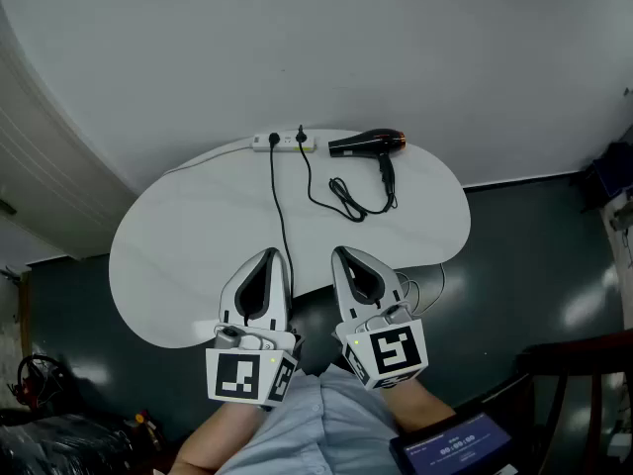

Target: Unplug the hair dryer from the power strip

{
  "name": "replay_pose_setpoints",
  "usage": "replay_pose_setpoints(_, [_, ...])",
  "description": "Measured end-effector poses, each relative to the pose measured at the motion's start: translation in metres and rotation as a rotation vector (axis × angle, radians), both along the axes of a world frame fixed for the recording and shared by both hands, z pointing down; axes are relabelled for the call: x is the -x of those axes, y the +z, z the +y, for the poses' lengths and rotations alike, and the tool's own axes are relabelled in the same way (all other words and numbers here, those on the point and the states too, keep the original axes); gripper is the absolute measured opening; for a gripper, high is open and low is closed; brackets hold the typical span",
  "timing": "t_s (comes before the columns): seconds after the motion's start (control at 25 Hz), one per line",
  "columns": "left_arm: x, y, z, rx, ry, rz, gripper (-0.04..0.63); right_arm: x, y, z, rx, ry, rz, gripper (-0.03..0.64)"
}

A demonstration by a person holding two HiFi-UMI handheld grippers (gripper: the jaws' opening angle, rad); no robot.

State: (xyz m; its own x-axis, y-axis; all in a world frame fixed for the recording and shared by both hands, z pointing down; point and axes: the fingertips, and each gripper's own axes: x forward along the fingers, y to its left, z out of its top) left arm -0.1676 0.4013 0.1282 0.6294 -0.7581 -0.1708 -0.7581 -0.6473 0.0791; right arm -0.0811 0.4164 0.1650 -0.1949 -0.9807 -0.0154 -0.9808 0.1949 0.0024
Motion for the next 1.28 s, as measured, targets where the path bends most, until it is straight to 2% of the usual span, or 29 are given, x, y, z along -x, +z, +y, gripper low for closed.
replay_pose_setpoints(0.32, [-0.011,0.001,0.005,0.002,-0.01,-0.015,-0.003,-0.014,0.005,0.008,0.006,-0.01,-0.015,0.0])
replay_pose_setpoints(0.48, [-0.022,0.002,0.01,0.004,-0.032,-0.025,-0.002,-0.027,0.011,0.014,0.025,-0.057,-0.055,0.002])
replay_pose_setpoints(0.84, [-0.05,0.01,0.022,0.032,-0.083,-0.028,-0.002,-0.061,0.021,0.014,0.074,-0.079,-0.033,0.002])
replay_pose_setpoints(1.08, [-0.047,0.009,0.015,0.03,-0.116,-0.032,-0.002,-0.061,0.023,0.006,0.087,-0.103,-0.026,0.002])
replay_pose_setpoints(1.28, [-0.049,0.011,-0.014,0.039,-0.129,-0.028,-0.002,-0.064,0.023,-0.022,0.092,-0.119,-0.016,0.002])
